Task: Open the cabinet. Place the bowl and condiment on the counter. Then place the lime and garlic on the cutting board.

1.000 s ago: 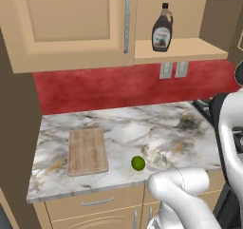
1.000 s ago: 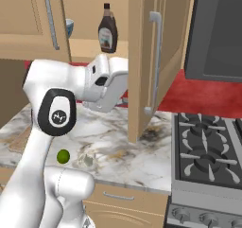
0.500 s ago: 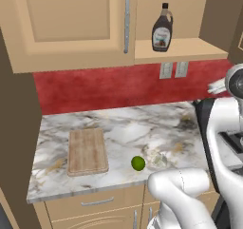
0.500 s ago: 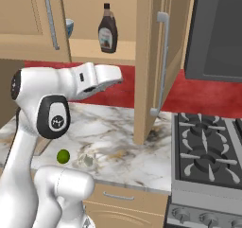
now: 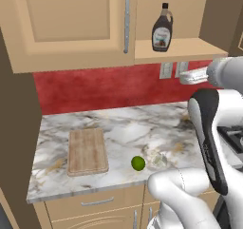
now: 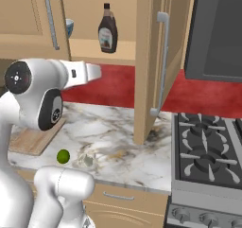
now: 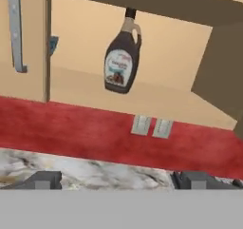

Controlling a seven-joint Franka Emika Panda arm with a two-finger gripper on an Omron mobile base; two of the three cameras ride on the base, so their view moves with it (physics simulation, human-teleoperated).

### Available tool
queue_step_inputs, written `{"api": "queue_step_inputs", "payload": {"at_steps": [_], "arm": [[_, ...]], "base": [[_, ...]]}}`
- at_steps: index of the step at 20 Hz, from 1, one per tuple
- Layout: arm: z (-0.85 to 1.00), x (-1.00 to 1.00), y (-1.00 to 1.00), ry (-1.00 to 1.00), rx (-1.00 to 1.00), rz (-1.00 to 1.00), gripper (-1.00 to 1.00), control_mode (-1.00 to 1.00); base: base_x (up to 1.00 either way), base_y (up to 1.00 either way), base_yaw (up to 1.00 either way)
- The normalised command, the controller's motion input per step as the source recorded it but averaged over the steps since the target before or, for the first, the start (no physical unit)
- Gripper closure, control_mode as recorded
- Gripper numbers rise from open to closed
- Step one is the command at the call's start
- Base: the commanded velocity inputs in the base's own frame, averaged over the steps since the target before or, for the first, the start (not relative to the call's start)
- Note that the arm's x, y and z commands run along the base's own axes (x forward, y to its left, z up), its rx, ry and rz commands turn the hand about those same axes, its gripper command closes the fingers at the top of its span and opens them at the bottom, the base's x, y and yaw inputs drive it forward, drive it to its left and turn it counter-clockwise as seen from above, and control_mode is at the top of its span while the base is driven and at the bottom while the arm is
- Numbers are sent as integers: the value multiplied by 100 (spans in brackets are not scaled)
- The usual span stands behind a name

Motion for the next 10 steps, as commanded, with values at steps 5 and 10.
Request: {"api": "queue_step_inputs", "payload": {"at_steps": [5, 10], "arm": [[16, 42, 100, -2, 33, 32, -100, -100], [24, 49, 100, -7, 2, 5, -100, -100]], "base": [[0, 0, 0], [0, 0, 0]]}}
